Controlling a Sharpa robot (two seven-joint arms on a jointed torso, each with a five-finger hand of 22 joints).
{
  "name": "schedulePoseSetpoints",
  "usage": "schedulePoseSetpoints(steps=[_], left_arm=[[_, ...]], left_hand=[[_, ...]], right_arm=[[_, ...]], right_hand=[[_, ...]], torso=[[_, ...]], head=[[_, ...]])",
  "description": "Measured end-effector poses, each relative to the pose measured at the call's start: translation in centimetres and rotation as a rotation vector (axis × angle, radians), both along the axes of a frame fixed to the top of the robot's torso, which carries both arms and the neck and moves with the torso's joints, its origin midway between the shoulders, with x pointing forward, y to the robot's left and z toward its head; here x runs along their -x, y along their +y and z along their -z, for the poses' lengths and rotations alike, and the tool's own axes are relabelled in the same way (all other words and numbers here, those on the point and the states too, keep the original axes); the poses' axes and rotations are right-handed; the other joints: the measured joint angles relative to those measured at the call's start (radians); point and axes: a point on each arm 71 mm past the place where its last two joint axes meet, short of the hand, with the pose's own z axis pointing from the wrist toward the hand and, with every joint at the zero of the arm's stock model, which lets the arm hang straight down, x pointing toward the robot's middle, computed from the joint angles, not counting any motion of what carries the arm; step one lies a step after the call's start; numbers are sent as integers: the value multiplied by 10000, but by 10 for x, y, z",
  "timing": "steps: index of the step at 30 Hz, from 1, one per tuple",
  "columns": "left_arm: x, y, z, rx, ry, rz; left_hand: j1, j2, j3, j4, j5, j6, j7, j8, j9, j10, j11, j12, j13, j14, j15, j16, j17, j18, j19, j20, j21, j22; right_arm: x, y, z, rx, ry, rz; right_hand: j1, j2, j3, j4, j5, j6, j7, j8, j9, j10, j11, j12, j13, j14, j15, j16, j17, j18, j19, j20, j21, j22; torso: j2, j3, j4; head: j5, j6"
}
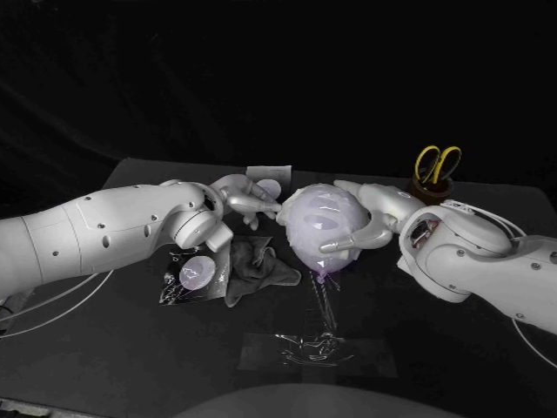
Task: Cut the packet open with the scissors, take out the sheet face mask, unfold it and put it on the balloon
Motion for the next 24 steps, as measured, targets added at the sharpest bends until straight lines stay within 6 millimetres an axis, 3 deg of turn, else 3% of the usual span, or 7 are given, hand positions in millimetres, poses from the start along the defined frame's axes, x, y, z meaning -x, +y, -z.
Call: schedulePoseSetpoints(steps=[2,4,9,17,24], left_arm=[[0,1,0,-25,-13,-16],[0,2,0,-63,-38,-21],[0,5,-1,-227,-170,-15],[1,12,-2,-333,-578,-202],[4,22,-4,124,-1237,-500]], left_hand=[[35,-35,-121,-14,0,-141,134,-117,-96,-408,148,-202,-132,-542,152,-274,-807,-3,-104,104,-186,-102],[137,-122,-211,-102,0,-256,218,-157,-174,-647,244,-289,-233,-750,231,-412,-1038,-5,-155,162,-330,-187],[474,-171,-326,-279,1,-310,271,-198,-266,-766,333,-317,-351,-805,281,-437,-1140,-8,-118,267,-435,-292],[756,-8,-394,-398,2,-270,313,-198,-420,-1158,438,-410,-594,-1231,382,-928,-1403,106,-224,444,-793,-489],[797,34,-321,-382,3,-269,314,-198,-620,-1178,419,-296,-822,-2808,532,-3190,-2460,114,-1246,699,-2350,-1384]], right_arm=[[0,0,0,-22,-20,6],[0,0,0,-58,-53,6],[0,-1,-1,-323,-214,5],[0,-2,-7,-1410,-776,-174],[3,-4,-14,-2640,-1262,-605]], right_hand=[[38,-38,0,0,0,0,0,0,0,0,0,0,0,0,0,0,0,0,0,0,0,0],[38,-38,0,0,0,0,0,0,2,0,0,0,0,0,0,0,0,0,21,21,0,0],[93,-93,0,0,0,1,1,1,16,1,0,1,1,0,0,0,0,1,36,36,0,0],[186,-186,-52,11,2,3,0,2,12,1,3,1,4,-150,35,-60,-34,1,36,36,0,-59],[238,-238,-142,27,-51,3,0,2,6,-34,38,1,4,-238,53,-61,-58,0,-6,2,0,-130]], torso=[[-1,2,0],[-1,3,0],[-3,4,-3],[-8,3,-2],[-12,6,-2]], head=[[-16,11],[-29,18],[-60,36],[-106,81],[-165,123]])
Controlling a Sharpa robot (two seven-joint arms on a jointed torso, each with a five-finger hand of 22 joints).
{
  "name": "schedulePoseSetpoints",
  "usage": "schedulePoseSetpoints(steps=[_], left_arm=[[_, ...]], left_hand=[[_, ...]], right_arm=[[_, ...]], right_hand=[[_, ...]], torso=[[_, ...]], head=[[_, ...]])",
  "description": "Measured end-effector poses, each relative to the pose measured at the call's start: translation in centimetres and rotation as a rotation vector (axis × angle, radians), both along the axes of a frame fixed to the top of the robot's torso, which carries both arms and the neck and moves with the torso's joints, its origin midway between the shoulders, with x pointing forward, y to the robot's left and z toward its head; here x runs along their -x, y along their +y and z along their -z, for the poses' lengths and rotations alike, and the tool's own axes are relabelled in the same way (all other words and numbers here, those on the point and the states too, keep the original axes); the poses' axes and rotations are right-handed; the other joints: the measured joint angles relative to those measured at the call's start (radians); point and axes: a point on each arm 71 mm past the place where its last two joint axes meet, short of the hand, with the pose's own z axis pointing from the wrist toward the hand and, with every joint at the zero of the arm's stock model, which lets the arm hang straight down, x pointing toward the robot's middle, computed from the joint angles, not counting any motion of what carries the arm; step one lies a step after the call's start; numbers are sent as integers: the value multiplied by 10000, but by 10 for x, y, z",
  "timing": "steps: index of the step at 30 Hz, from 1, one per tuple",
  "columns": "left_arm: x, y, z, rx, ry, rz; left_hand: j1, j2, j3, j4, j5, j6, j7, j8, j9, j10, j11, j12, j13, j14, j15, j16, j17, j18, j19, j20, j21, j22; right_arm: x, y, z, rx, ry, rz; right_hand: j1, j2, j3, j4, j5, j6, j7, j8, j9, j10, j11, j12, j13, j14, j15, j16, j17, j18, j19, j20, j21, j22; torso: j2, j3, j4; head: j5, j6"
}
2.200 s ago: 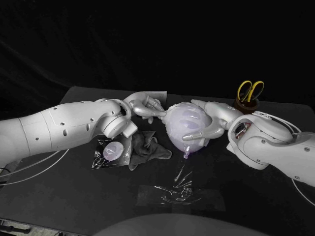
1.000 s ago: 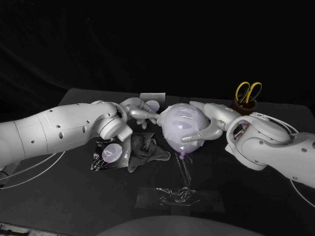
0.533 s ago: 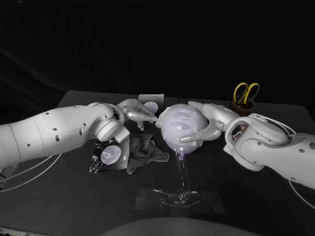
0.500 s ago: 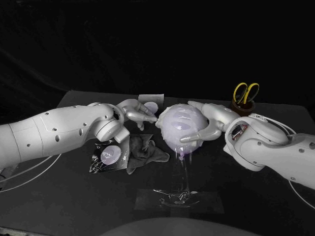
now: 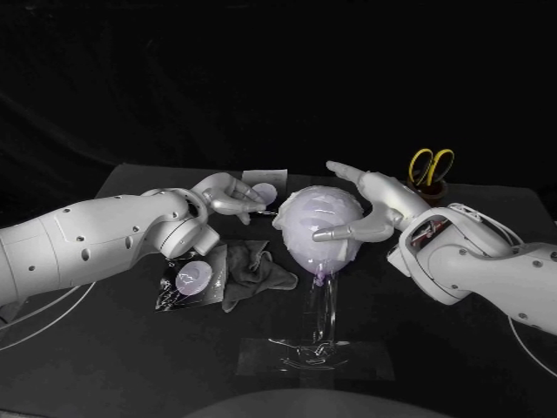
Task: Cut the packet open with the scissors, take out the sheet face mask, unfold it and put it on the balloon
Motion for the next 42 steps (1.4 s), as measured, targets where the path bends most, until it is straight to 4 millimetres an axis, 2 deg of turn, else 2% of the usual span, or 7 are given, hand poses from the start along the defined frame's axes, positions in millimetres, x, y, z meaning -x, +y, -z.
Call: schedulePoseSetpoints(steps=[9,11,16,18,24,28,42], left_arm=[[14,4,1,1007,-877,44],[20,3,4,1278,-1132,86],[37,0,14,1871,-1856,164],[45,-2,19,2123,-2236,192],[70,-13,32,2701,-3150,264],[85,-19,40,2921,-3615,225],[105,-29,55,2628,-4446,98]], left_hand=[[109,-3,270,34,1,88,60,51,-180,78,191,-22,-115,-1085,449,-3814,-1493,-295,-1595,821,-3554,-2386],[182,20,290,14,1,14,128,53,-236,-10,281,-149,-125,-1226,587,-4418,-1666,-424,-1624,847,-3961,-2708],[298,36,236,66,1,-327,70,-62,-399,-520,450,-579,-135,-1897,857,-5730,-1772,-658,-1698,851,-4699,-3298],[298,36,23,146,1,-453,74,-146,-471,-716,482,-759,-135,-2211,928,-6294,-1774,-734,-1698,851,-4952,-3511],[277,122,-1097,677,1,-1392,-86,-588,-839,-2415,394,-891,-190,-3400,909,-7810,-1835,-893,-2190,864,-5675,-4258],[1202,497,-2767,1355,1,-2249,-226,-870,-1256,-3881,270,-938,-238,-4518,803,-8993,-1904,-1047,-3588,871,-6505,-5156],[2451,702,-3436,2137,1,-2533,-312,-958,-1512,-5142,391,-1008,-305,-5388,787,-9843,-1979,-1047,-5232,777,-6967,-5993]], right_arm=[[6,-7,-5,-997,-279,-455],[7,-11,-5,-1218,-347,-486],[8,-21,-8,-1706,-568,-527],[9,-27,-7,-1866,-667,-540],[12,-38,0,-2015,-799,-550],[14,-42,9,-1976,-734,-538],[14,-44,21,-1585,-790,-533]], right_hand=[[271,193,141,-6,-138,436,17,159,168,357,-42,122,48,59,-28,-37,21,0,-33,34,0,-3],[601,524,443,-16,-261,858,48,296,299,694,-70,155,82,303,-40,-6,69,0,-33,34,0,15],[1833,2239,1791,-130,-876,2430,163,805,727,2342,-196,455,204,1786,-225,435,349,0,322,14,118,193],[2216,2500,1964,-169,-932,2917,222,949,828,2995,-243,514,222,2345,-299,577,441,28,467,15,154,258],[2899,2676,2019,-222,-986,3898,396,1183,1003,4168,-341,515,240,3332,-427,758,559,188,493,15,195,244],[3031,2600,1989,-251,-986,3915,412,1183,982,4013,-342,418,223,3158,-413,692,499,189,453,55,195,165],[3092,2379,1890,-152,-986,3169,322,871,670,2680,-214,230,146,1915,-231,220,210,189,320,30,194,81]], torso=[[-12,7,2],[-16,5,2],[-22,1,12],[-25,1,18],[-44,-5,24],[-45,1,24],[-12,1,9]], head=[[-77,82],[-103,109],[-168,176],[-200,194],[-266,251],[-273,291],[-390,406]])
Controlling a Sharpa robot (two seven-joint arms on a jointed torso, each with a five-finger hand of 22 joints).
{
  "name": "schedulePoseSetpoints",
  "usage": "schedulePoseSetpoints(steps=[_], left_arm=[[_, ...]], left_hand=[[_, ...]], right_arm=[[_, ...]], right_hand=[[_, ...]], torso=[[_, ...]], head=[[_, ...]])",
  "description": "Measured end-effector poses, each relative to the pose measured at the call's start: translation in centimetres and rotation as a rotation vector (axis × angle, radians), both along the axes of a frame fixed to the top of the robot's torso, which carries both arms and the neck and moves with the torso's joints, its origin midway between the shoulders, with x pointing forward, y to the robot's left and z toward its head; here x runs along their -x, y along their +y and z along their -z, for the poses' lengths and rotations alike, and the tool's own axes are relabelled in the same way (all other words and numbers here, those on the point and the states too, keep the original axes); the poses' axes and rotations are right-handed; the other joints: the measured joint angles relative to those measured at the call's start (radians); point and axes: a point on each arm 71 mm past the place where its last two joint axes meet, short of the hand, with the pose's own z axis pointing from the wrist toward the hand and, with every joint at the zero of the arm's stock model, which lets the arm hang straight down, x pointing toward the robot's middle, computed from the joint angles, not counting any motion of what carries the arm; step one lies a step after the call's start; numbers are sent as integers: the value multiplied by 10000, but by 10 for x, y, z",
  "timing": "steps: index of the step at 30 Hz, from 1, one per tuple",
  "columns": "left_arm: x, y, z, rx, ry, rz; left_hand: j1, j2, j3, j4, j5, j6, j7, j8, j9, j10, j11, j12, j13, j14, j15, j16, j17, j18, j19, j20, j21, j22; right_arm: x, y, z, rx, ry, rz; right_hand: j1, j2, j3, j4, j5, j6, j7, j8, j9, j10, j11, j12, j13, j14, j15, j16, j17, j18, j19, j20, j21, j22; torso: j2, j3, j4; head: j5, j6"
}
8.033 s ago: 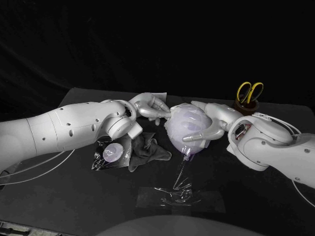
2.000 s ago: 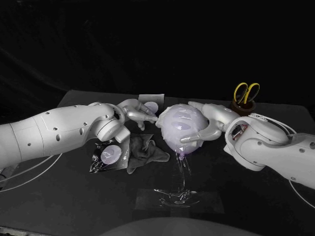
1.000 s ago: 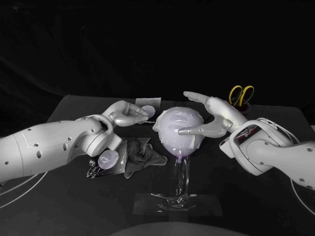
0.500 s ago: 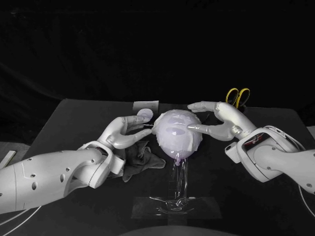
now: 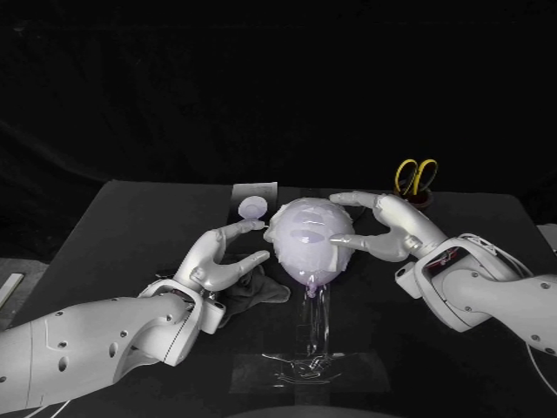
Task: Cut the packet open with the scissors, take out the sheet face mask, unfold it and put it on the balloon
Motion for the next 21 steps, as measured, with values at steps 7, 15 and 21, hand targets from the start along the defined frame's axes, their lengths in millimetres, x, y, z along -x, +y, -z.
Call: schedulePoseSetpoints(steps=[7,15,21], left_arm=[[0,-4,-1,-123,-306,71],[2,-11,-2,-230,-497,360],[1,-15,-2,-362,-466,526]], left_hand=[[199,199,192,-56,0,1358,189,411,391,515,40,0,38,56,55,-36,16,331,-20,-20,0,-36],[125,273,208,-40,0,1623,256,487,444,633,19,0,37,-67,119,-185,16,563,-251,36,0,-138],[72,325,208,-40,0,1623,256,487,367,534,116,0,24,-184,218,-267,1,646,-322,35,0,-153]], right_arm=[[-1,0,2,160,-13,74],[-1,2,3,249,8,98],[-1,3,3,284,35,104]], right_hand=[[0,0,0,0,0,-31,-32,-39,-9,-22,20,0,1,-35,-36,-26,-10,-7,2,2,0,0],[-2,3,1,0,0,-30,-33,-39,-9,-37,35,0,1,-35,-36,-26,-10,-12,3,2,0,1],[-3,3,59,-1,0,-29,-34,-38,-9,-74,-2,1,2,-35,-36,-64,-19,-14,4,3,0,1]], torso=[[3,-12,-1],[-6,-8,9],[-9,-6,11]], head=[[-56,-30],[-64,-81],[-72,-98]])
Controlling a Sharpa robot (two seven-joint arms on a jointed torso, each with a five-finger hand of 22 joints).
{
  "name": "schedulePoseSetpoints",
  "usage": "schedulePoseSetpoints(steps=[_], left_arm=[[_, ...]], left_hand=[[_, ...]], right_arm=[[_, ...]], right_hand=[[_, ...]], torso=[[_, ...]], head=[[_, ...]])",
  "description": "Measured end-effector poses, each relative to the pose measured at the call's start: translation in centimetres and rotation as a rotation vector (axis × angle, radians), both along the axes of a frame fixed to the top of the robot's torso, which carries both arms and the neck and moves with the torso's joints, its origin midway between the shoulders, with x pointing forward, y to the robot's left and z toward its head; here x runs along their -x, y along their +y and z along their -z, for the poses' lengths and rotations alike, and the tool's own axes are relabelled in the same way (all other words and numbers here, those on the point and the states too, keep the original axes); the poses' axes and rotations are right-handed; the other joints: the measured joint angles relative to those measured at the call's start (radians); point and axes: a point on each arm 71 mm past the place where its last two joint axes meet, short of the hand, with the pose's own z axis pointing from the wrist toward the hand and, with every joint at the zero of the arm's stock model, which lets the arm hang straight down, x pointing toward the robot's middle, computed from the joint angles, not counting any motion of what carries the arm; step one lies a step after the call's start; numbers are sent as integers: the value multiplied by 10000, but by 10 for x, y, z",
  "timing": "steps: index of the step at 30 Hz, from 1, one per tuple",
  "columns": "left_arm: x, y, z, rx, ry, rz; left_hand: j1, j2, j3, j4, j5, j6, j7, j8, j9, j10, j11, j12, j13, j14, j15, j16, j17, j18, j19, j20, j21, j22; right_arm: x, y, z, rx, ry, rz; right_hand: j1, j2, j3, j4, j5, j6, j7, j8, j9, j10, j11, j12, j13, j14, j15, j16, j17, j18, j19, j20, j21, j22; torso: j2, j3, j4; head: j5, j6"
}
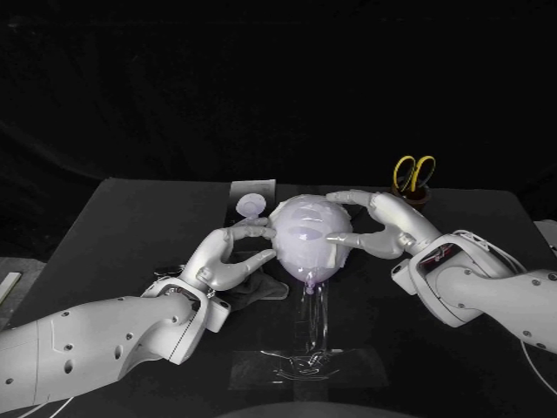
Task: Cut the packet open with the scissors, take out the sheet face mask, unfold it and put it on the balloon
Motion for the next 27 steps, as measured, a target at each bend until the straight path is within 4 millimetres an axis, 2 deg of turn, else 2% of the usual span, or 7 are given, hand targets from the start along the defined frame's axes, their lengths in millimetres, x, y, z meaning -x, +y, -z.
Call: schedulePoseSetpoints(steps=[1,9,12,14,16,19,27], left_arm=[[0,-1,0,-36,34,18],[-4,-3,3,-335,449,67],[-5,-3,4,-422,608,102],[-6,-3,4,-477,712,134],[-6,-3,4,-513,782,165],[-8,-3,4,-547,868,215],[-9,-1,2,-602,1039,270]], left_hand=[[0,0,0,0,0,0,0,0,-20,-34,33,0,-4,-31,31,0,0,68,0,0,0,0],[-88,-10,-88,0,0,-200,-18,-68,-139,-265,190,0,-16,-83,126,-91,-10,71,-37,37,0,0],[-137,46,-91,-4,0,-237,-54,-69,-160,-253,312,0,-16,13,290,-90,-4,70,-37,37,0,1],[-137,46,-114,-27,0,-237,-54,-69,-163,-168,396,0,-15,82,364,-90,10,51,-37,37,0,1],[-137,46,-129,-12,0,-234,-51,-69,-175,-91,474,0,-13,89,437,-90,27,-105,-37,37,0,1],[-137,46,-142,1,0,-4,-17,-49,-154,75,577,0,7,167,515,-90,40,-105,-36,37,0,1],[-137,46,-170,-27,0,448,125,267,-60,1302,457,147,91,315,513,-90,67,-105,-36,37,0,2]], right_arm=[[0,0,0,5,5,1],[0,1,0,27,41,-1],[0,2,0,30,51,-13],[0,2,0,34,58,-20],[0,2,1,38,65,-24],[0,3,1,46,75,-29],[0,3,1,61,88,-27]], right_hand=[[0,0,0,0,0,0,0,0,0,0,0,0,0,0,0,0,0,-1,0,0,0,0],[41,42,0,0,0,1,0,0,0,0,0,0,1,0,0,0,0,-3,1,0,0,0],[40,42,0,0,0,1,0,0,1,0,0,0,1,0,0,0,1,-4,1,0,0,0],[40,42,0,0,0,1,-1,0,1,0,0,0,1,0,0,0,0,-5,1,0,0,1],[40,42,0,0,0,2,-1,0,1,0,0,0,1,0,0,0,0,-5,1,0,0,1],[40,42,28,-28,0,2,-1,0,1,0,-1,0,1,0,0,0,1,-7,1,0,0,1],[40,42,27,-27,0,2,-1,0,1,0,-1,0,3,1,0,1,1,-7,2,0,0,2]], torso=[[-1,1,-1],[-1,7,-7],[-2,6,-6],[-3,6,-4],[-7,6,-1],[-9,7,-1],[-9,3,6]], head=[[-1,-1],[-21,-26],[-30,-34],[-36,-39],[-38,-47],[-38,-57],[-32,-78]])
